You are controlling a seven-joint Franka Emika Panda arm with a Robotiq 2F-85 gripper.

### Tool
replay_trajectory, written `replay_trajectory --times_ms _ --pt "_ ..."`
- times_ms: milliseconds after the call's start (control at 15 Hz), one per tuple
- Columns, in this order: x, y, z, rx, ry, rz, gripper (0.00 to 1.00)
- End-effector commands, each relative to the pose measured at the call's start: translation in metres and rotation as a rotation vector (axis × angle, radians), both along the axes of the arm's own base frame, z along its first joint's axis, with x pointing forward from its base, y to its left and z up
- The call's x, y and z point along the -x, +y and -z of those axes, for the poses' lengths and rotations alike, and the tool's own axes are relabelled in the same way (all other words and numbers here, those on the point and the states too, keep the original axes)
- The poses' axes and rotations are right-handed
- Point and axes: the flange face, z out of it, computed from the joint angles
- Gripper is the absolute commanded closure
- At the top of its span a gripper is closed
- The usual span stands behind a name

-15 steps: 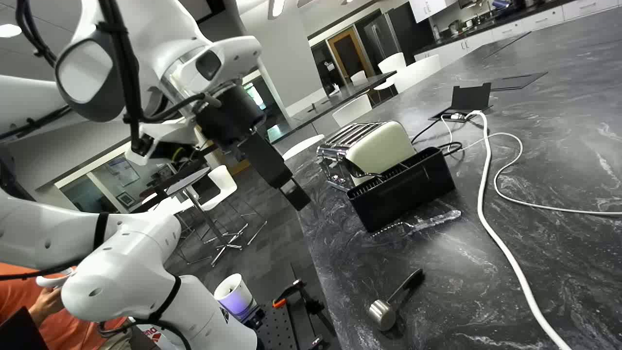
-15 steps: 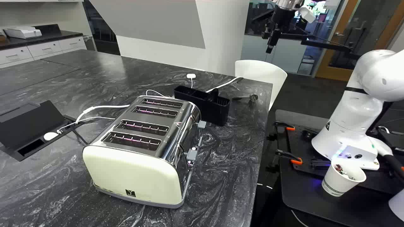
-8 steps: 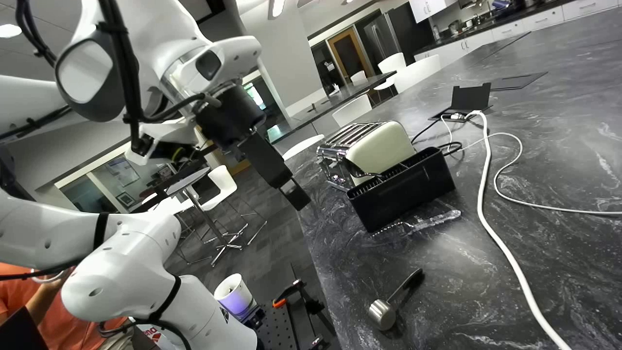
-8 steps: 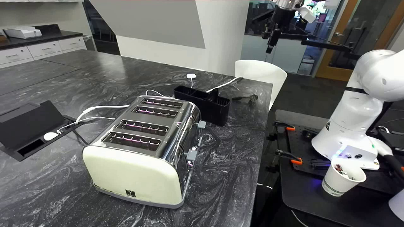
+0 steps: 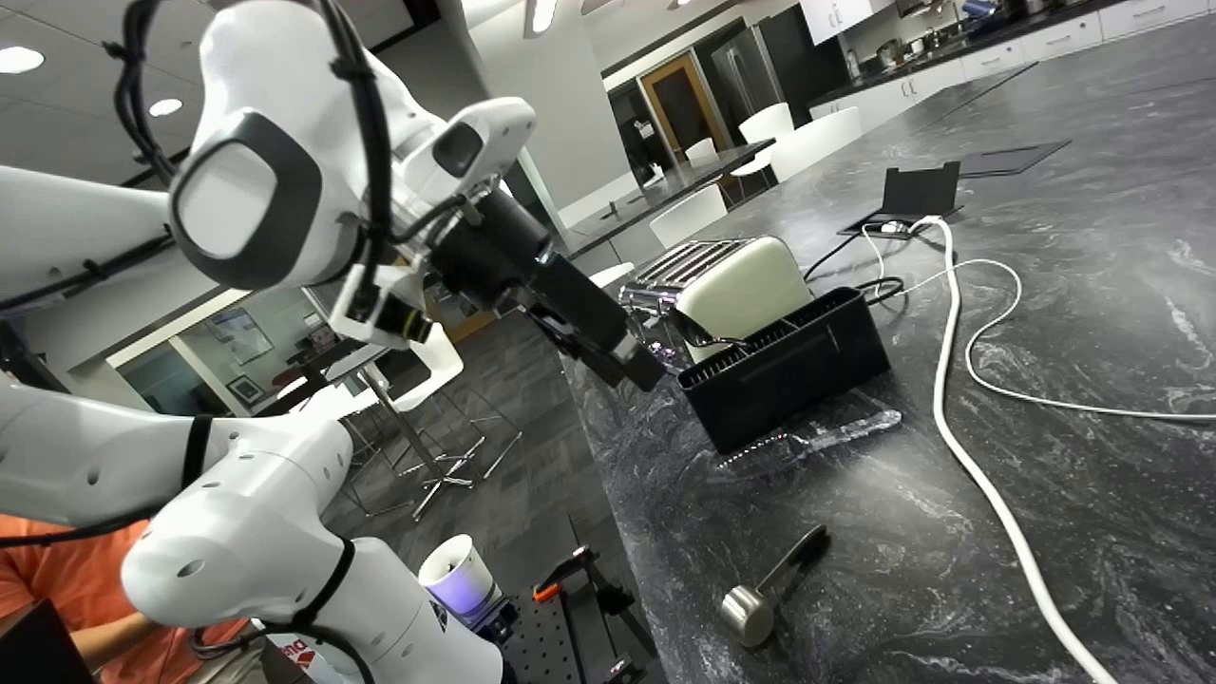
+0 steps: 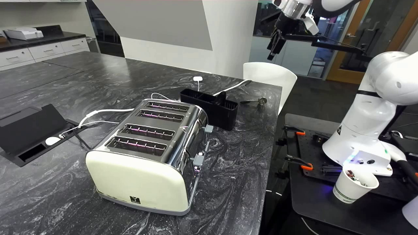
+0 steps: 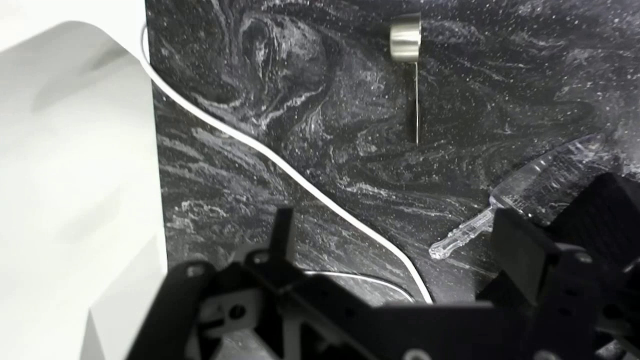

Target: Pick up the scoop and put it in the object

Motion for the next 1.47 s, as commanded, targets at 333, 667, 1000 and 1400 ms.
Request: replay_trajectory --times_ms 333,667,1000,1400 --pt "-0.038 0.004 0.094 0.075 -0.012 -0.204 0.00" --pt "-0.031 -0.003 0.158 0.064 0.187 -0.200 0.00" --pt "-0.024 -0.011 0.190 0.080 0.261 -0.220 0.00" --pt "-0.024 -0.009 0.209 0.043 0.319 -0.138 0.00"
